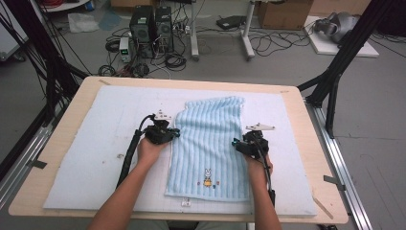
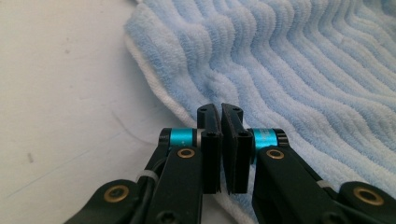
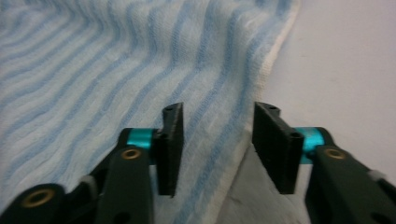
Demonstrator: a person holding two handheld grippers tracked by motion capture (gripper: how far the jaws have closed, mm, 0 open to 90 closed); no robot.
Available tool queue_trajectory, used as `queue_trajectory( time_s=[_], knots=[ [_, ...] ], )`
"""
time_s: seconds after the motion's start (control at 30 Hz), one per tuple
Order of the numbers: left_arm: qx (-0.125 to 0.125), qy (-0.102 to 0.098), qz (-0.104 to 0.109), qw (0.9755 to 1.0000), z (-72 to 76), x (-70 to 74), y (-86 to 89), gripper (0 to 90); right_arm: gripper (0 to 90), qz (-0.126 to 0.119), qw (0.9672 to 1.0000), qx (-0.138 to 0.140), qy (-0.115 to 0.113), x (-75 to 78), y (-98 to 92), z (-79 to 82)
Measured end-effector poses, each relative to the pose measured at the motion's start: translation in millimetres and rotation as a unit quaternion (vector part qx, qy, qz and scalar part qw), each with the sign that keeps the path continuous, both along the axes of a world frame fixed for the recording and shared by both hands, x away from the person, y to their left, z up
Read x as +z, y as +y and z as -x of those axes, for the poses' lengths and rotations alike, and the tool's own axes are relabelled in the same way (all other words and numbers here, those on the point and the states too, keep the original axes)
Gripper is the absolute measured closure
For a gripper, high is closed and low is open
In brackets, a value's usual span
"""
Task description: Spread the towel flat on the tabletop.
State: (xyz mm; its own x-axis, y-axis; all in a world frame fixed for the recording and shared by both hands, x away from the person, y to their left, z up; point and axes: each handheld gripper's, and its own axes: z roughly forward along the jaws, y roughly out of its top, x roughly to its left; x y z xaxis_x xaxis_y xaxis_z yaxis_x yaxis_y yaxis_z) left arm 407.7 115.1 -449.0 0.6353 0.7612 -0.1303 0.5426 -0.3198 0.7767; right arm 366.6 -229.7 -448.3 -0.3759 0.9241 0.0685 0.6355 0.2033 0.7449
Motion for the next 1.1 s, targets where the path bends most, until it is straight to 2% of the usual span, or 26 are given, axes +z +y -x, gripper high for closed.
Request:
queue_trajectory(
  time_s=[0.03,0.07,0.1,0.17,0.23,0.33,0.57,0.6,0.67,0.77,0.8,0.83,0.87,0.93,0.97,1.03,1.1],
  knots=[
    [0.002,0.001,0.002,1.0000,-0.5,0.0,2.3,86.2,79.1,0.000,1.0000,0.002,0.000,0.9,2.2,-1.6],
    [0.003,0.002,0.005,1.0000,-1.0,-0.3,4.6,86.2,84.5,-0.007,0.9999,0.010,0.008,1.5,4.0,-3.9],
    [0.005,0.002,0.003,1.0000,-1.4,-0.2,6.9,86.2,85.9,0.001,0.9998,0.013,0.012,2.6,7.4,-6.3],
    [0.011,0.000,-0.002,0.9999,-1.7,0.4,12.2,86.2,86.3,0.010,0.9996,0.022,0.015,4.2,14.4,-10.4],
    [0.024,0.000,0.003,0.9997,-1.9,0.0,21.5,86.2,86.2,0.015,0.9993,0.030,0.015,4.6,22.1,-14.2],
    [0.043,-0.001,0.013,0.9990,-2.0,-1.3,36.9,86.2,85.9,0.014,0.9990,0.042,0.012,4.0,35.8,-19.7],
    [0.075,-0.008,0.004,0.9971,-6.1,4.0,72.9,86.2,85.3,0.018,0.9976,0.067,0.009,4.0,74.3,-33.2],
    [0.086,-0.007,0.008,0.9963,-6.7,4.3,78.9,86.2,85.3,0.020,0.9974,0.070,0.005,3.8,78.5,-34.3],
    [0.092,-0.005,0.012,0.9957,-7.4,3.2,86.0,86.2,85.0,0.020,0.9972,0.072,0.004,3.4,89.3,-37.6],
    [0.083,-0.005,0.021,0.9963,-5.1,0.6,87.7,84.7,83.0,0.029,0.9970,0.072,-0.008,2.2,95.3,-38.7],
    [0.087,-0.006,0.029,0.9958,-4.2,0.4,88.1,78.4,81.3,0.027,0.9971,0.071,-0.006,2.5,93.8,-38.6],
    [0.095,-0.002,0.044,0.9945,-3.5,-0.2,89.1,66.3,78.2,0.022,0.9974,0.069,-0.006,3.1,91.4,-38.1],
    [0.096,-0.001,0.053,0.9939,-2.2,-0.2,90.7,58.3,76.1,0.016,0.9977,0.066,-0.005,4.5,88.2,-37.5],
    [0.095,-0.008,0.066,0.9933,1.9,0.3,93.6,53.1,74.6,0.004,0.9980,0.062,-0.012,9.9,81.8,-34.7],
    [0.097,-0.009,0.071,0.9926,4.4,1.6,94.8,47.6,73.8,0.000,0.9979,0.062,-0.018,13.8,79.0,-32.7],
    [0.085,-0.007,0.085,0.9927,8.6,6.2,97.4,41.9,71.1,-0.004,0.9973,0.066,-0.031,21.7,75.8,-27.6],
    [0.081,-0.025,0.091,0.9922,14.5,12.0,97.4,39.0,65.8,-0.003,0.9967,0.077,-0.024,24.9,75.6,-23.3]
  ],
)
